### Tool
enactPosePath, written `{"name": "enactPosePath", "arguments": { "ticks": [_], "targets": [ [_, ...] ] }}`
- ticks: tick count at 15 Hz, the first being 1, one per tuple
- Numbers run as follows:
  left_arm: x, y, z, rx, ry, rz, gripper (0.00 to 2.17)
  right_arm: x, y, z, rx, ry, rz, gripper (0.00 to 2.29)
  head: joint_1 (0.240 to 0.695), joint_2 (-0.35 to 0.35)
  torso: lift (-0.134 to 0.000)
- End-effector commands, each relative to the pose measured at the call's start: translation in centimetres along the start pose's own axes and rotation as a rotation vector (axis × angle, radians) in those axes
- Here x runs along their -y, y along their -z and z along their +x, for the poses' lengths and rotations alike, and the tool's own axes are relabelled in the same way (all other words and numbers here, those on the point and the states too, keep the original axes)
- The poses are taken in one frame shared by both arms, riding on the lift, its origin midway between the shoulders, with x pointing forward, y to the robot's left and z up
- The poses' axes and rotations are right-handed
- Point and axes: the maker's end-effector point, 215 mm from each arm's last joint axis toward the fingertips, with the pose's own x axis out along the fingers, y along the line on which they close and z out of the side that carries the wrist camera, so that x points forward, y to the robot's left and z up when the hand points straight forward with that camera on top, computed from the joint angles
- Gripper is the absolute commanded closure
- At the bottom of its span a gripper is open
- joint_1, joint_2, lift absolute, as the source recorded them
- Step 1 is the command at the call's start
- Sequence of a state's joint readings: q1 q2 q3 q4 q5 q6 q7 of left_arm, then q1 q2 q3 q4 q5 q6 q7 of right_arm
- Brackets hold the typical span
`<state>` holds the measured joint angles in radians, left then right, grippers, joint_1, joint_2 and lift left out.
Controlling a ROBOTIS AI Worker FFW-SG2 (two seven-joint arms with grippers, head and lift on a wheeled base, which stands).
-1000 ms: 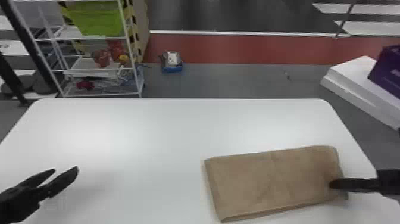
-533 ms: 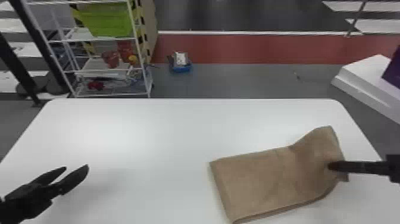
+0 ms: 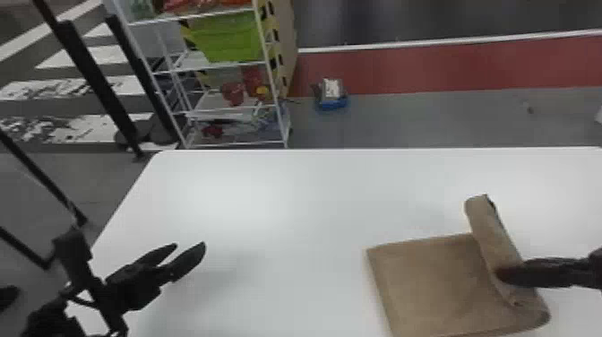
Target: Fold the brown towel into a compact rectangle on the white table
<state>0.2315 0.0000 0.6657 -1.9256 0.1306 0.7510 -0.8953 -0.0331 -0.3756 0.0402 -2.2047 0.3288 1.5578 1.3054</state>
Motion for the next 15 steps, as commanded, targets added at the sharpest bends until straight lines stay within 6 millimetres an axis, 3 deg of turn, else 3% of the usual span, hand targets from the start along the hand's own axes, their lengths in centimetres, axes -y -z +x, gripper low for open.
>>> {"name": "enactPosePath", "arguments": {
  "ticks": [1, 3, 7, 13, 14, 15],
  "targets": [
    [-0.3, -0.1, -0.5, 0.007, -0.004, -0.005, 0.02, -2.6, -0.9, 1.4, -0.006, -0.029, -0.044, 1.05, 0.695, 0.248, -0.124],
    [-0.5, -0.2, -0.9, 0.015, -0.008, -0.010, 0.02, -4.0, -1.3, 2.1, -0.019, -0.045, -0.083, 1.05, 0.695, 0.279, -0.124],
    [-0.7, -0.4, -1.1, 0.023, -0.007, -0.015, 0.02, -6.9, 1.0, 4.9, -0.105, -0.078, -0.141, 1.05, 0.695, 0.347, -0.124],
    [-0.9, -0.1, -1.1, 0.022, -0.011, -0.018, 0.02, -7.6, 4.7, 6.1, -0.182, -0.082, -0.138, 1.05, 0.695, 0.350, -0.124],
    [-0.8, -0.1, -1.0, 0.024, -0.010, -0.014, 0.02, -7.7, 5.1, 6.4, -0.191, -0.075, -0.138, 1.01, 0.695, 0.350, -0.124],
    [-0.8, 0.0, -0.9, 0.022, -0.010, -0.015, 0.02, -7.9, 5.2, 6.7, -0.195, -0.082, -0.135, 0.77, 0.695, 0.350, -0.124]
  ]
}}
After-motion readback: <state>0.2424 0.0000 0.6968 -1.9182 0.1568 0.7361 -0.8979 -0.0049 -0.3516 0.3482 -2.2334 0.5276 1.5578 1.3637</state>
